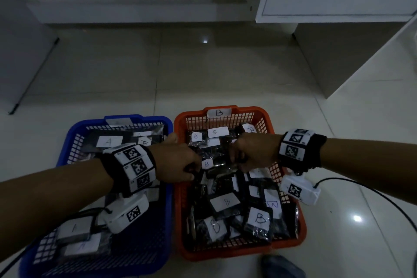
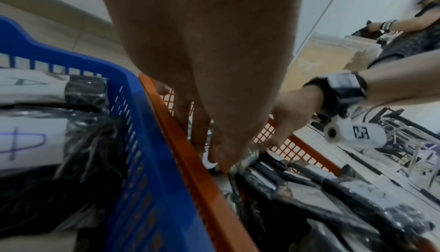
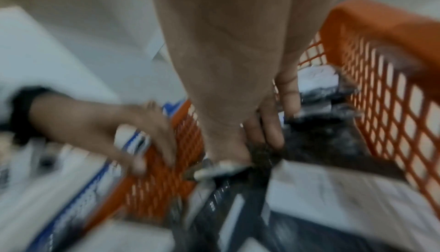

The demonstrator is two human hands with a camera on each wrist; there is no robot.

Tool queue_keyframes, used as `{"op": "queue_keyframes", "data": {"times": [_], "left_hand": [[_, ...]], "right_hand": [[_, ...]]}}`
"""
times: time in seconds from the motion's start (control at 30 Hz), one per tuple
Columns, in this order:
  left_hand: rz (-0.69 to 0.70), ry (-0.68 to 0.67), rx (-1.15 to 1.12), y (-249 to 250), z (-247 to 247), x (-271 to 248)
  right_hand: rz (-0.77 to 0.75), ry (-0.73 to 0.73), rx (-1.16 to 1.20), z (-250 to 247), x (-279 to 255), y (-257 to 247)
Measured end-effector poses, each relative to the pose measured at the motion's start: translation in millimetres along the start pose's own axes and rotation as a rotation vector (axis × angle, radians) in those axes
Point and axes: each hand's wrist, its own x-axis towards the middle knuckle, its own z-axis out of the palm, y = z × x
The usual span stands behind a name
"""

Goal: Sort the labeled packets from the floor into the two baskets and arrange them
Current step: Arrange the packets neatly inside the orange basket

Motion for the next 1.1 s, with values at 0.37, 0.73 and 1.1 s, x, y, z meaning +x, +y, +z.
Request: {"op": "queue_keyframes", "data": {"times": [0.37,0.73,1.1], "left_hand": [[-0.052,0.041,-0.029,-1.4,0.3,-4.7],[-0.144,-0.017,0.194,-8.7,-10.1,9.2],[-0.158,-0.013,0.293,-10.0,-5.8,15.5]], "right_hand": [[0.177,0.293,0.081,-18.3,25.4,11.3],[0.005,0.308,-0.198,-7.0,25.6,0.9],[0.071,0.321,-0.257,-2.5,21.3,8.2]]}}
